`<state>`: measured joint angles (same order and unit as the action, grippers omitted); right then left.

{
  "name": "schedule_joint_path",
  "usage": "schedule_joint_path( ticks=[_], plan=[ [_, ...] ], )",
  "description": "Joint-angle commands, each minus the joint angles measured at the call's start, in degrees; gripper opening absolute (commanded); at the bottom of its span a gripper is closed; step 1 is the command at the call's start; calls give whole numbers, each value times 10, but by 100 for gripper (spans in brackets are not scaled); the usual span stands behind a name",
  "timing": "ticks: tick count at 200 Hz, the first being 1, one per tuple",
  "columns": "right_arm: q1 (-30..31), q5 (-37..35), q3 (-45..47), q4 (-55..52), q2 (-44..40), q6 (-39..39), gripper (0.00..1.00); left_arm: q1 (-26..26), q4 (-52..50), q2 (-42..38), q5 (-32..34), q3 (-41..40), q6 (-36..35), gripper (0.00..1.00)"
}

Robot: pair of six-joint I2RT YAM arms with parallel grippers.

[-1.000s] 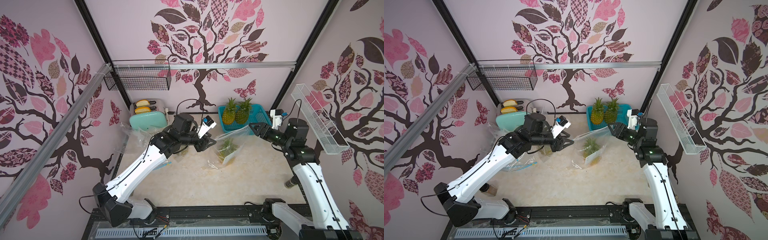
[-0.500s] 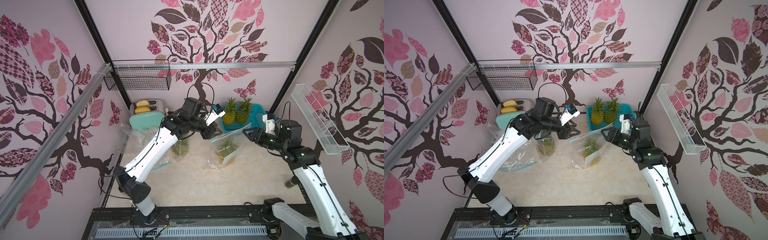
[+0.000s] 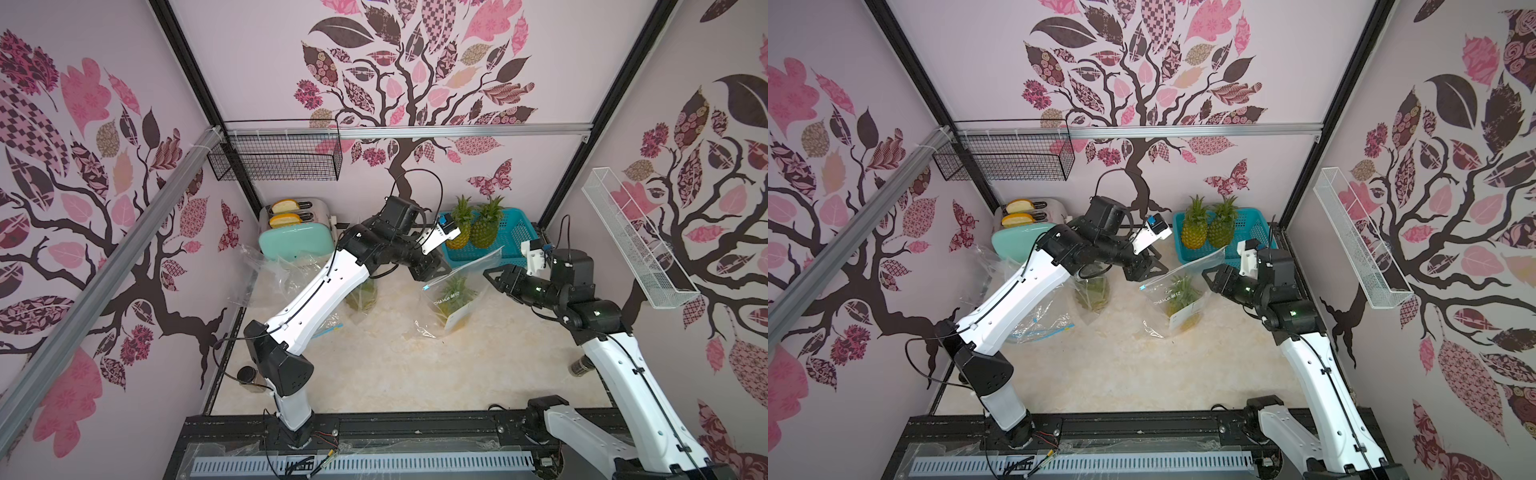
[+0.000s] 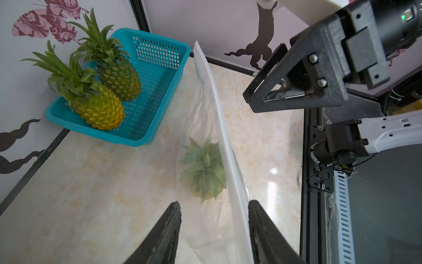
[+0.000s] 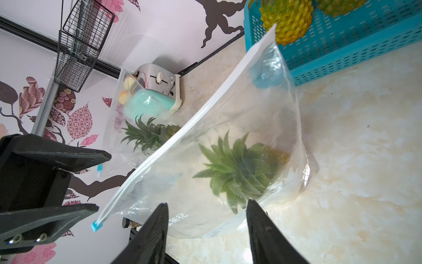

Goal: Open the zip-top bag and take out the pineapple
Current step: Open the zipper of the food storage bag at the center of the board.

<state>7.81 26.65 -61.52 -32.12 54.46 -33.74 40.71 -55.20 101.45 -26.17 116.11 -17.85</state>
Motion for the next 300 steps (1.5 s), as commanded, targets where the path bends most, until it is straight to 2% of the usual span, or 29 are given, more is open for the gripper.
schedule_joint_path(
  ticks=[1,91,176,249,271,300],
  plan=[
    [1,4,2,6,-10,-5,57,5,-1,17,7,16,-5,51],
    [1,7,10,9,-23,-8,57,14,-10,59,33,52,-8,49],
    [2,30,31,26,-35,-33,57,14,16,74,65,52,1,25],
    [5,19,53,10,-39,-39,56,13,39,88,81,56,11,13],
    [15,9,56,9,-25,-27,57,9,52,74,71,54,20,14],
    [44,-31,40,7,7,0,60,-40,91,42,12,46,75,26]
  ],
)
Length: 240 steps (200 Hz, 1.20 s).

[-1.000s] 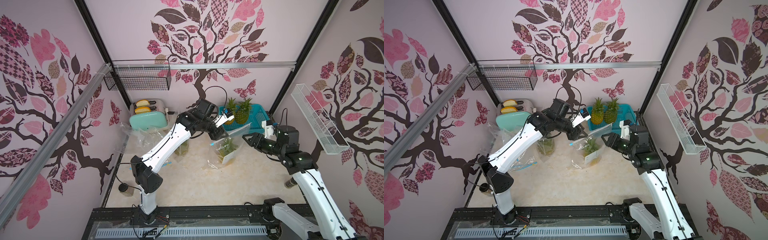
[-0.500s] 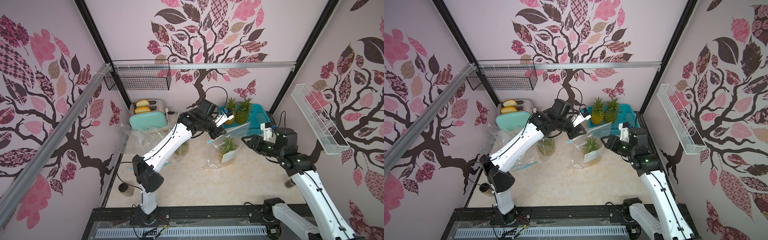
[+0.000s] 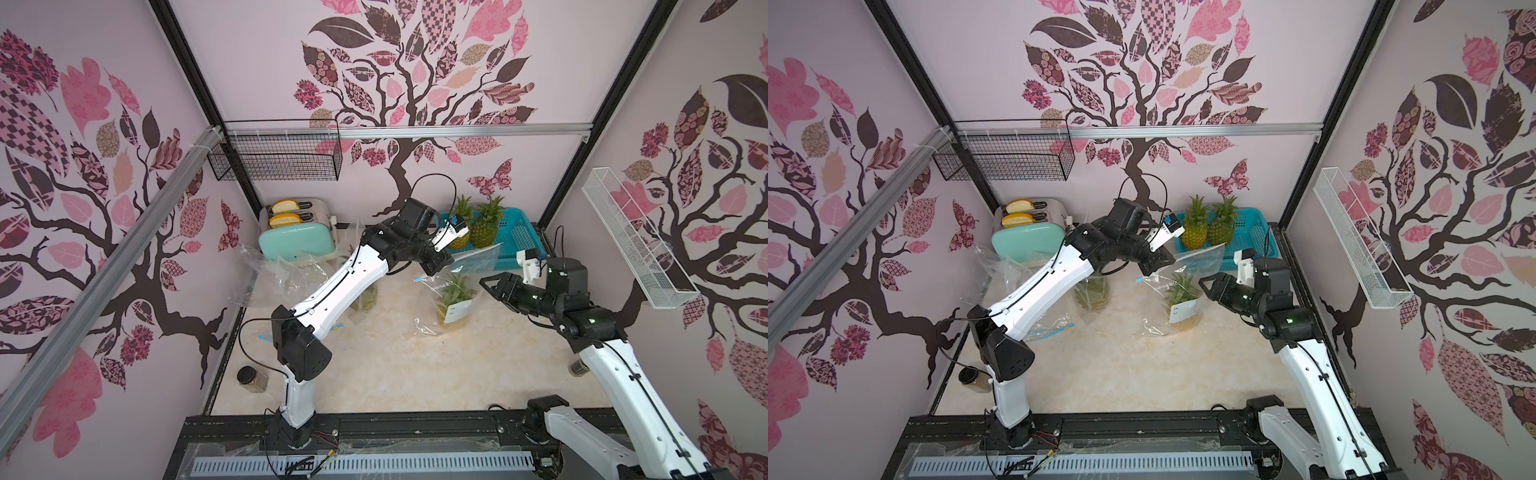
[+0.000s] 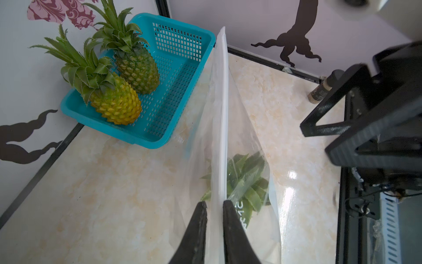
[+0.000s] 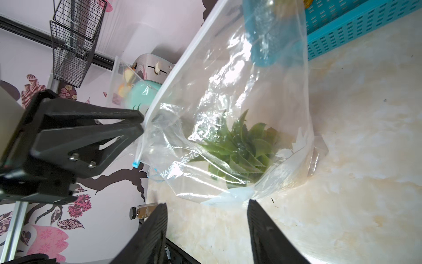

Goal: Open the zip-top bag and take out the pineapple
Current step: Open the zipper of the food storage bag at the center of the board.

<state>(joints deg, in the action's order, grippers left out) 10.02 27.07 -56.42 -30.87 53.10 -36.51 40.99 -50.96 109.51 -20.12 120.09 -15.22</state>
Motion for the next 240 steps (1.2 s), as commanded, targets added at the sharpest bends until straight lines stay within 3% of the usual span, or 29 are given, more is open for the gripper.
schedule_joint_path(
  ticks=[1,32,53,89,128,166,190,208,236,240],
  plan=[
    [22,-37,-12,-6,22,29,60,-45,51,-39,-51,7,52,27],
    [49,-66,-27,-6,63,48,61,-146,58,-18,-149,14,135,35],
    [83,-93,-39,-7,87,57,63,-172,48,-2,-197,-7,140,41],
    [105,-102,-35,13,117,55,63,-158,132,-13,-284,-128,170,47],
    [106,-101,-20,38,137,55,62,-90,164,-4,-298,-196,172,47],
    [106,-102,3,81,153,58,59,-82,238,-10,-334,-255,225,46],
    [106,-94,13,104,164,62,56,-73,272,-26,-339,-293,247,41],
    [106,-87,19,118,171,63,48,-70,290,-33,-337,-316,259,29],
    [105,-87,29,130,171,67,19,-70,320,-43,-330,-340,279,0],
    [105,-89,30,130,171,68,14,-70,321,-45,-327,-342,281,0]
  ],
)
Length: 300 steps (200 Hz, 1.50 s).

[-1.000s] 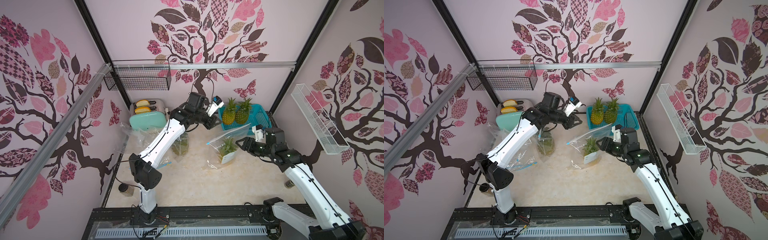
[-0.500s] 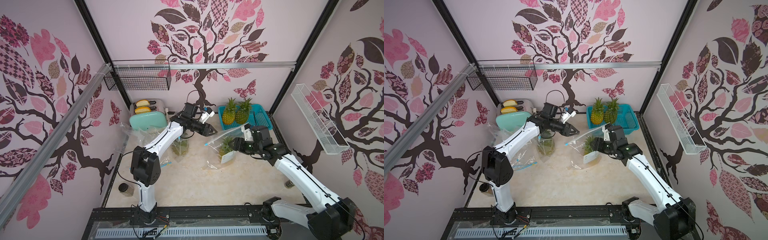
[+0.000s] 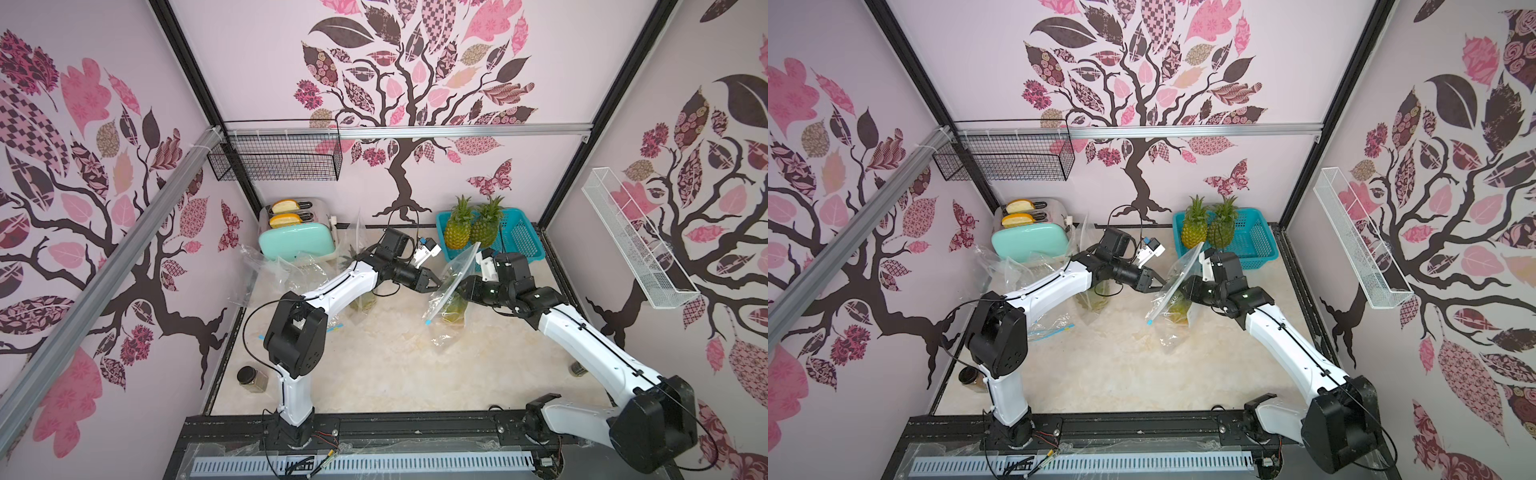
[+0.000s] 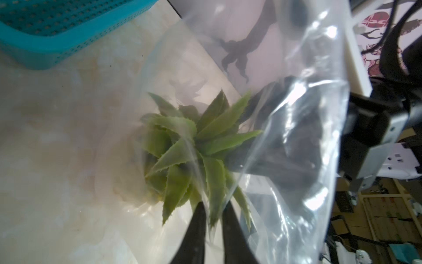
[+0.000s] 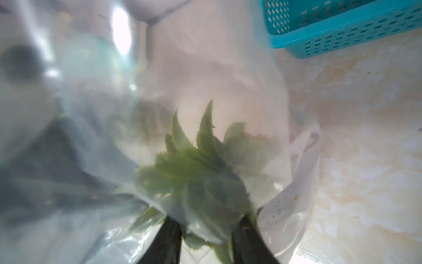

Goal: Open the zip-top bag and take out the pineapple
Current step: Open the zipper of the food storage bag at the center of the board.

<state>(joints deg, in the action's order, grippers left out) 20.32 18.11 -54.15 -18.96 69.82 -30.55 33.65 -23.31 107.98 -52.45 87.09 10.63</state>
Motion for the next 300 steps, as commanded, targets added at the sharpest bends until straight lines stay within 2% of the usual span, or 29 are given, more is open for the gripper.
schedule_joint_path(
  ticks=[1,10,23,46,81,142,168,189,206,217,242,277,300],
  plan=[
    [2,0,7,11,3,9,13,3,45,-30,-2,-12,23,0],
    [2,-7,11,11,-3,12,5,4,45,-36,11,-17,23,0],
    [1,-19,19,13,-20,17,0,4,41,-49,33,-23,20,0],
    [-17,-16,37,17,-53,33,0,3,31,-82,74,-47,8,0],
    [-77,34,56,13,-79,58,0,-13,23,-126,140,-92,6,0],
    [-153,77,88,20,-81,83,0,-75,27,-191,170,-174,14,0],
    [-162,90,96,28,-81,84,0,-75,26,-195,166,-188,14,0],
    [-161,114,91,30,-77,84,0,-73,69,-189,147,-206,45,0],
    [-161,146,77,23,-77,88,9,-61,115,-185,131,-221,74,0],
    [-162,158,62,9,-78,94,20,-45,133,-180,130,-221,80,0],
    [-160,156,-4,-68,-83,119,35,-1,167,-170,137,-208,87,0],
    [-140,110,-118,-188,-95,146,41,16,243,-154,128,-211,131,0],
    [-76,57,-190,-243,-77,148,44,15,245,-152,131,-213,128,0]
  ],
)
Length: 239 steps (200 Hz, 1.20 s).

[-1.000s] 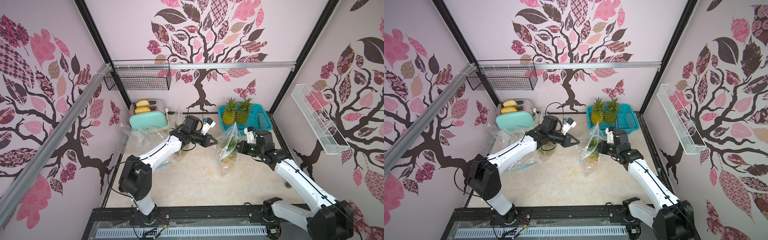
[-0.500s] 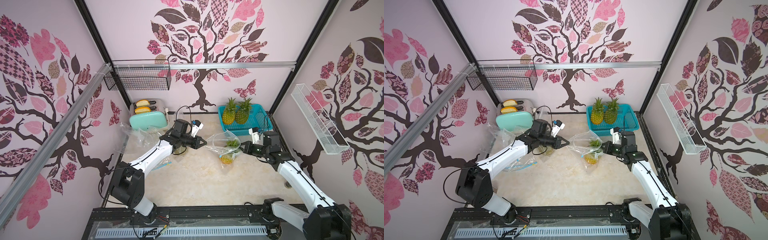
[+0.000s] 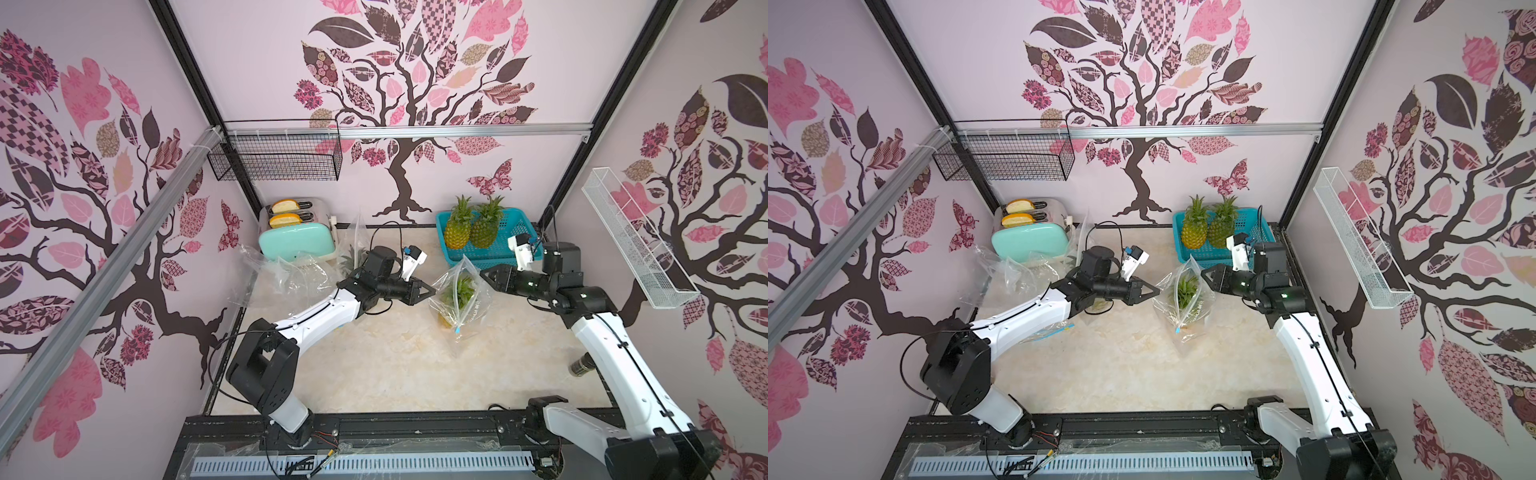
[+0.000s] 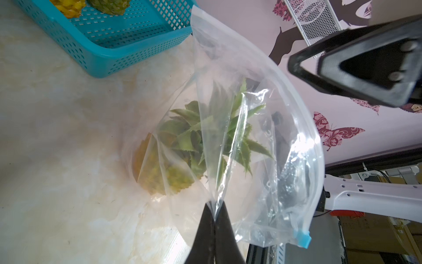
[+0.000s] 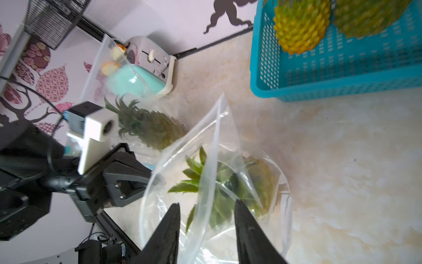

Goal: Open the zip-top bag and take out the pineapple
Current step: Open the zipper of the food storage bag at the center of the board, then pick up the pineapple from the zipper food storage bag.

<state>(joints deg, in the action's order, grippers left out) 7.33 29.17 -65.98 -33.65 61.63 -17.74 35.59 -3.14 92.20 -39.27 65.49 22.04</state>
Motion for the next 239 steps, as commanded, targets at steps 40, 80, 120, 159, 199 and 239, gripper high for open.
schedule_joint_path(
  ticks=[40,80,120,159,199,239],
  plan=[
    [137,-94,-123,-111,50,6,45,-4,53,4,4,-9,14,0],
    [138,-91,-87,-98,78,6,43,-4,60,0,9,-25,13,0],
    [138,-112,-67,-95,84,0,43,-5,65,-2,14,-37,11,0],
    [139,-111,-66,-97,99,4,43,-5,84,1,12,-43,19,0],
    [145,-134,-73,-111,134,18,54,-5,113,-1,11,-52,29,0],
    [157,-167,-81,-119,160,21,57,-15,157,-4,8,-75,46,0]
  ],
)
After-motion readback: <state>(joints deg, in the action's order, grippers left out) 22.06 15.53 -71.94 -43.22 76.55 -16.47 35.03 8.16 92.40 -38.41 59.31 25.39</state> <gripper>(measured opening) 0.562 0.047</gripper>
